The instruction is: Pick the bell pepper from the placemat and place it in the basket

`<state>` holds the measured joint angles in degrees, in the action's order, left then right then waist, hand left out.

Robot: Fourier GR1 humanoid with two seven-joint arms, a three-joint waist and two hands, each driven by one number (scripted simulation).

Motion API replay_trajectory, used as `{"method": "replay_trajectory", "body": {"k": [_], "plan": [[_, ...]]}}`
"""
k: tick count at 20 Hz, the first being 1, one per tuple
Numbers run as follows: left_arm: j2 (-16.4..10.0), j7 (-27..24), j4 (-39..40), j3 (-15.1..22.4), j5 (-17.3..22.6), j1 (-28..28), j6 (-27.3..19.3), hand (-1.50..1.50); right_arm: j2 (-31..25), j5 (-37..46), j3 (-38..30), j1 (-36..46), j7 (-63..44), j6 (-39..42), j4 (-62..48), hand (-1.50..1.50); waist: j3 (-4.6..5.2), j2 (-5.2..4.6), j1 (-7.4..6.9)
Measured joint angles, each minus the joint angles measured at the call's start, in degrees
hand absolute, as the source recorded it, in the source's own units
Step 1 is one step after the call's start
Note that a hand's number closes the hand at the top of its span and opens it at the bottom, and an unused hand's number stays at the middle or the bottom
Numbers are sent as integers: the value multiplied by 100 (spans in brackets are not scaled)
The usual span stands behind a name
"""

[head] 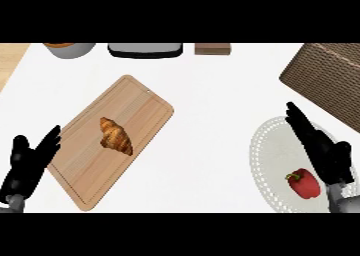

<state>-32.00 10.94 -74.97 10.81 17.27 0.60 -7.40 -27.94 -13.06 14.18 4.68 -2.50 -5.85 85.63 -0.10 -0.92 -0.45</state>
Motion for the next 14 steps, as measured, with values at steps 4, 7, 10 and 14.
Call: {"method": "replay_trajectory", "body": {"k": [4, 7, 10, 14], "plan": [[216, -67, 81, 9, 41, 31, -16, 0, 104, -607, 267, 264, 431, 1137, 498, 150, -14, 61, -41], [408, -69, 36, 79, 93, 58, -21, 0, 278, -1025, 697, 686, 893, 2174, 1081, 150, -33, 104, -256], [547, -54, 37, 127, 116, 13, -53, 0, 230, -1150, 1310, 742, 1456, 3273, 1699, -150, -46, 141, -209], [646, -205, -64, 56, 123, -304, -203, 0, -289, -519, 1602, 119, 2430, 4101, 2563, -150, -67, 202, 76]]}}
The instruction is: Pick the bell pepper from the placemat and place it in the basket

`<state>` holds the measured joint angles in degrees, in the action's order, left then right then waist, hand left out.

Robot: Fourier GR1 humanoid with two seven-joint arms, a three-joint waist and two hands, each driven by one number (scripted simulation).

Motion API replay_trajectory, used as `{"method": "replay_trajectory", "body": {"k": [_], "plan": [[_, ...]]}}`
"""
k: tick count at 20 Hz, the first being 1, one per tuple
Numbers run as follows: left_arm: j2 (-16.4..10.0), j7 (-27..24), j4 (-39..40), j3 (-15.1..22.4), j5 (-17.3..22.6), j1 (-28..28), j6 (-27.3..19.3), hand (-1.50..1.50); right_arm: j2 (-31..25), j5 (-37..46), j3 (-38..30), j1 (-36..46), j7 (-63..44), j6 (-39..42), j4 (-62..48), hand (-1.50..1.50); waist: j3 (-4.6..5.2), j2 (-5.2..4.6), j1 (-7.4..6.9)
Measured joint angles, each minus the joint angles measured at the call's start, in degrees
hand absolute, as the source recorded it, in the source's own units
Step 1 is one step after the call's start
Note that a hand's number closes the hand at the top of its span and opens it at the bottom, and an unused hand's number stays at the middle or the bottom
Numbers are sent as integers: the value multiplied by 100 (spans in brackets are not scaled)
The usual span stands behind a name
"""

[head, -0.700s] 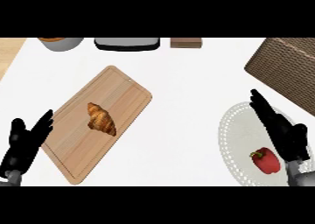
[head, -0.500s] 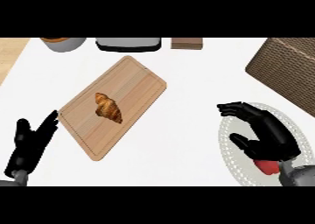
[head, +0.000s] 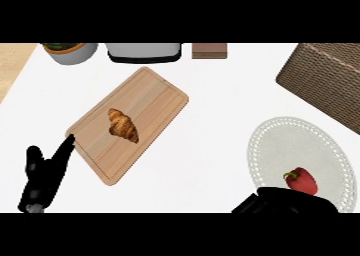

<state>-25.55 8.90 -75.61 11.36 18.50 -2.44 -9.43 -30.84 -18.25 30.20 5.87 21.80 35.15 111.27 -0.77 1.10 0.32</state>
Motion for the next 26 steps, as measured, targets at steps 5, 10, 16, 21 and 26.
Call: {"method": "replay_trajectory", "body": {"k": [5, 10, 16, 21, 26], "plan": [[64, -72, -138, -65, -32, -269, -170, 0, -709, 1170, -796, -270, 635, -238, 664, -150, -2, 29, 203], [73, -11, -292, -92, -39, -392, -232, 0, -1451, 1868, -2188, -121, 1004, -571, 947, -150, 8, 9, 254], [103, -48, -326, -94, -95, -402, -183, 0, -2591, 1893, -3826, -67, 1396, -494, 777, -150, 18, -31, 198], [127, 76, -398, -80, -140, -371, -201, 0, -3621, 2133, -4485, -216, 1604, -376, 560, -150, 28, -52, 158], [146, 165, -416, -99, -135, -320, -149, 0, -4382, 2645, -4739, -477, 2035, -584, 246, -150, 31, -74, 98]]}}
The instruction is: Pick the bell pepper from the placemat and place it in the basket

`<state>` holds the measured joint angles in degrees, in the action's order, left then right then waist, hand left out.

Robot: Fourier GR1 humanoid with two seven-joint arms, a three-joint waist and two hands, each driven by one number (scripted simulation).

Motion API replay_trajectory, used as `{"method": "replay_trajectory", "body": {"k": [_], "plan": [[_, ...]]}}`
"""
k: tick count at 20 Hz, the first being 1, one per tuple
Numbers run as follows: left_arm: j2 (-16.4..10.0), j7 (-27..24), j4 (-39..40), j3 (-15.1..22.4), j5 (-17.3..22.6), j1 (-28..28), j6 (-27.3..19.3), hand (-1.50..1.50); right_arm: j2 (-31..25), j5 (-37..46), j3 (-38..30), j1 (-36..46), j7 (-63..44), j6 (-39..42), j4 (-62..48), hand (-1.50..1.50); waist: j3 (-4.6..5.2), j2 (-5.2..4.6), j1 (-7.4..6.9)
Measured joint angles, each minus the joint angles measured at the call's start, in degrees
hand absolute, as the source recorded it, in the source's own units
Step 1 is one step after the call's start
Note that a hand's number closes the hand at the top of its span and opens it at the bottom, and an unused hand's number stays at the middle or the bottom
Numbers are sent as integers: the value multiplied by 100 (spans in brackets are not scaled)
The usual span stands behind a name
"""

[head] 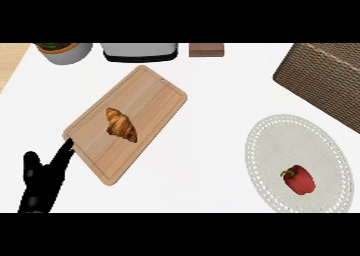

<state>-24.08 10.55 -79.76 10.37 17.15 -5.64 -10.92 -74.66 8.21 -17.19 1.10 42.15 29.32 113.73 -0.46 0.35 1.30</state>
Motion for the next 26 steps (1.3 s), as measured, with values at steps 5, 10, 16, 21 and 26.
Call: {"method": "replay_trajectory", "body": {"k": [5, 10, 16, 21, 26], "plan": [[61, 17, -23, 32, -123, 5, -45, 0, -355, 488, -74, -406, 588, -456, -381, -150, -1, -1, -24], [65, -40, -64, -7, -143, -46, 44, 0, -396, 804, 188, -819, 963, -888, -555, -150, 1, -8, -76], [143, -79, 26, -18, -203, 52, 146, 0, -250, 1005, 716, -1017, 1094, -1210, -518, -150, 2, -19, -140], [175, 73, -78, -35, -244, 54, 154, 0, 45, 1280, 1241, -1045, 1230, -1477, -640, -150, 4, -26, -192], [258, 24, -115, -60, -343, -6, 175, 0, 497, 1972, 1846, -959, 1171, -1706, -643, -150, 5, -20, -193]]}}
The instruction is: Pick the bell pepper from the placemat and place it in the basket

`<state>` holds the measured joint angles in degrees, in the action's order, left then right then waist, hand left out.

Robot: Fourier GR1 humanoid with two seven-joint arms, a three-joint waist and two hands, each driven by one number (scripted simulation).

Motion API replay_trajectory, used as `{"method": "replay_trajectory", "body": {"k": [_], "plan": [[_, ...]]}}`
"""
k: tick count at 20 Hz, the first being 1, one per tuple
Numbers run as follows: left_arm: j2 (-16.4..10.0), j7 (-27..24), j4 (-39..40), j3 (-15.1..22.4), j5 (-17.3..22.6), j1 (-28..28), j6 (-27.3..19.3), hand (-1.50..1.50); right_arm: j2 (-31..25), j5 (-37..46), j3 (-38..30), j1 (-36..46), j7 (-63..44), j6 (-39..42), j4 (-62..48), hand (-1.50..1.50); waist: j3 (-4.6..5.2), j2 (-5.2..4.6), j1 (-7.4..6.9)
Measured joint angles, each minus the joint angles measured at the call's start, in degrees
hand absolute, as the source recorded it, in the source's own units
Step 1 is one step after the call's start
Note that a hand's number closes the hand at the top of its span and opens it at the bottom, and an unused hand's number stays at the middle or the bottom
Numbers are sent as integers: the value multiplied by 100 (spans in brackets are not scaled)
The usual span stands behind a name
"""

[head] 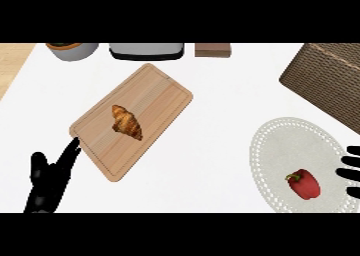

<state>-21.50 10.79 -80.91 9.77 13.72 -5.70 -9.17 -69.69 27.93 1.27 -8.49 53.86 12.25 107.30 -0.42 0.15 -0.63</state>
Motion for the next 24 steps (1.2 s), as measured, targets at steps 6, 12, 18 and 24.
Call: {"method": "replay_trajectory", "body": {"k": [6, 12, 18, 24], "plan": [[99, -56, 157, -59, -63, 92, 139, 0, 461, 727, 525, 410, 71, -137, -542, -150, -10, 5, -13], [162, 31, 58, -101, -171, 32, 143, 0, 1038, 1236, 964, 815, 107, -207, -1038, -150, -12, 10, -12], [208, 126, 57, -208, -193, 34, 234, 0, 1421, 1642, 1119, 968, 227, -361, -1432, -150, -10, 16, 20], [256, 120, -66, -301, -282, -92, 295, 0, 1887, 1930, 1217, 1045, 273, -426, -1658, -150, -8, 19, 29]]}}
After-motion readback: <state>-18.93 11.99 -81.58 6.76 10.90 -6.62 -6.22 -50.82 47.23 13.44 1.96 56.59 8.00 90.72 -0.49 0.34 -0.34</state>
